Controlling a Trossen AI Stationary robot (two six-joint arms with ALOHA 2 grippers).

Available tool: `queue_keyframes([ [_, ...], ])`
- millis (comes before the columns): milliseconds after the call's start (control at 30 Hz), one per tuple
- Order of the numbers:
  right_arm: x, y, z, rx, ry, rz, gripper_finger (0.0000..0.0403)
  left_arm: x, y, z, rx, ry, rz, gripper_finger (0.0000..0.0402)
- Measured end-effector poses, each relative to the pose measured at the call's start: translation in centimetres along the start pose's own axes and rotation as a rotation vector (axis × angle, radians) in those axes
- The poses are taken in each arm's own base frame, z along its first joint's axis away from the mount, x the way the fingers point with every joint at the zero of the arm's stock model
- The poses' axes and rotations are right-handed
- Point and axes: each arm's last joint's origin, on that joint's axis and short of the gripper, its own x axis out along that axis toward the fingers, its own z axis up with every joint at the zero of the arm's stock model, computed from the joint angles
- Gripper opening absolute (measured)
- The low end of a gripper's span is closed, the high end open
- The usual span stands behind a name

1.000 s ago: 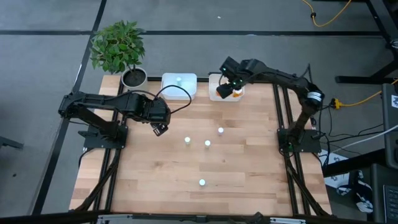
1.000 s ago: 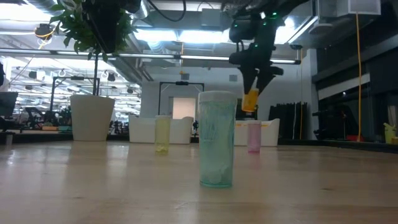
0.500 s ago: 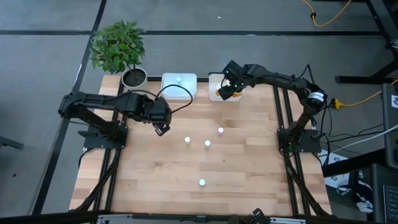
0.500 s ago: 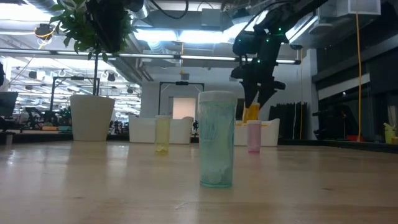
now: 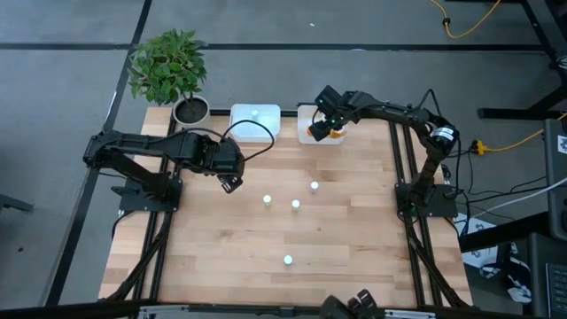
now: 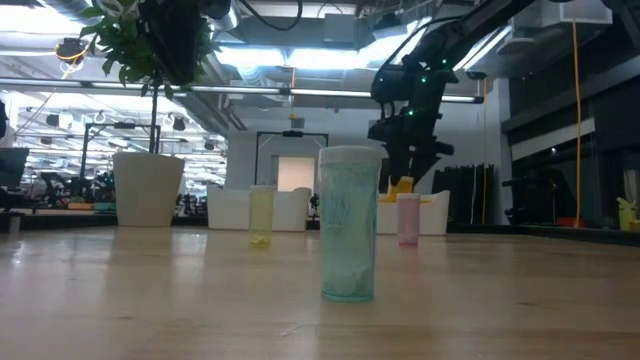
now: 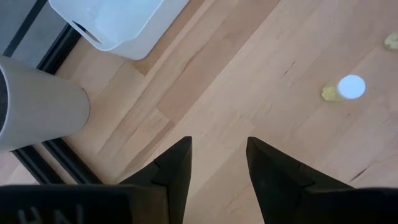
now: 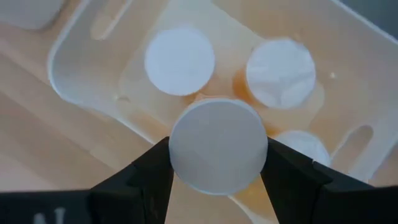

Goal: Pick and place medicine bottles into bin by pill shape (circle, oval)
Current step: Put the orange capsule bottle into the right white bin

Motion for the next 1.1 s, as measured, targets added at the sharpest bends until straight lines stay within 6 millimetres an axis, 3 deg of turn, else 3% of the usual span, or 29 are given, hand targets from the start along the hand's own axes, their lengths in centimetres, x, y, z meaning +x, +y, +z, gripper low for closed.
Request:
queue_keyframes([
  [300, 0.2, -0.8, 0.3, -0.002, 0.001, 0.001, 0.0212, 0.0, 0.0, 0.0, 0.0, 0.0, 0.001, 0.0147],
  [633, 1.9, -0.6, 0.1, 0.0, 0.054, 0.01, 0.0213, 0.0, 0.0, 0.0, 0.001, 0.0, 0.001, 0.0147],
  [1100, 1.9, -0.6, 0.2, -0.004, 0.037, -0.014, 0.0246, 0.0, 0.0, 0.0, 0.002, 0.0, 0.001, 0.0147],
])
